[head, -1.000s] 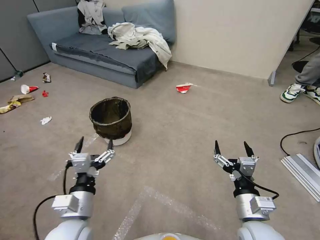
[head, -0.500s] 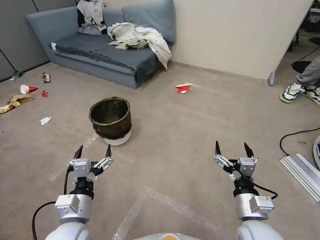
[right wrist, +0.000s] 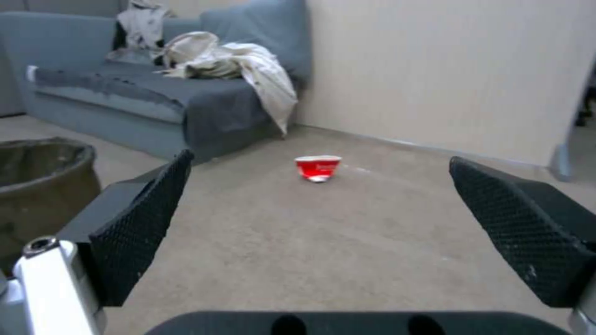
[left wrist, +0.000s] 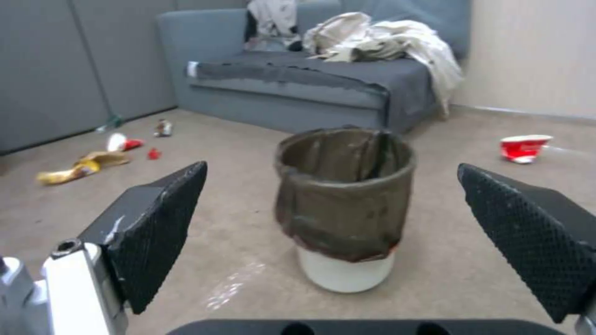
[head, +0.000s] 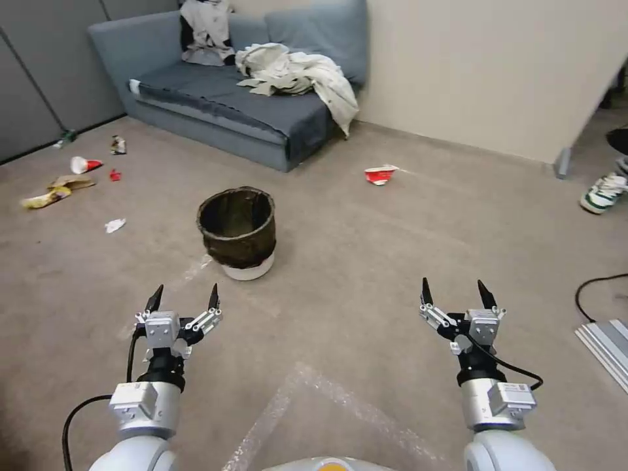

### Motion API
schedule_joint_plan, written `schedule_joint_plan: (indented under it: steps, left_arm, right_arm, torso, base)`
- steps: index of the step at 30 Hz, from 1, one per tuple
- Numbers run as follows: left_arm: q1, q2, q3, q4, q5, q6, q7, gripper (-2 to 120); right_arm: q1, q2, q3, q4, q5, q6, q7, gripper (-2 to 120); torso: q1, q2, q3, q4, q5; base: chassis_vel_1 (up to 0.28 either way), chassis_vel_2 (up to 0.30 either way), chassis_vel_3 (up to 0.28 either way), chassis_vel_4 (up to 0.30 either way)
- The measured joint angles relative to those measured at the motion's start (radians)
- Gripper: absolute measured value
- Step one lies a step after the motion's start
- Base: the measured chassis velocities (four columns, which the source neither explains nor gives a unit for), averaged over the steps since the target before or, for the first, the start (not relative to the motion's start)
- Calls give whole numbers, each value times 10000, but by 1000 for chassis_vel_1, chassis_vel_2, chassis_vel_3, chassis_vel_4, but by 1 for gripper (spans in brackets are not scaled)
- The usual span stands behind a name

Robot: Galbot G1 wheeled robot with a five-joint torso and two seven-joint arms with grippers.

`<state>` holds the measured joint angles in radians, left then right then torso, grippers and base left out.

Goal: Pick up the trash can from the floor.

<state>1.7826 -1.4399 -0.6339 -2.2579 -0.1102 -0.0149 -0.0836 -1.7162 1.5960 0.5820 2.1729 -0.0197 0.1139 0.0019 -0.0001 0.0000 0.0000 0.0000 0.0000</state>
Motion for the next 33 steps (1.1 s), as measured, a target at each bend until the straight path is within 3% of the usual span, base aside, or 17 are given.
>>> schedule_joint_plan:
  steps: [25,33]
  left_arm:
    - [-7,-1,20,36,-29,-267,-300,100]
    - [15,-20,26,2,-69,-263,-341,100]
  right_arm:
    - [-86,-53,38,154,171,-334,-555,100]
    - [-121,-70,49,145,118,-334,-556,100]
  torso:
    - [0,0,-1,0,0]
    - [1,0,0,-1,0]
  base:
    - [24,21,20,22]
    - [-83,74,71,-64]
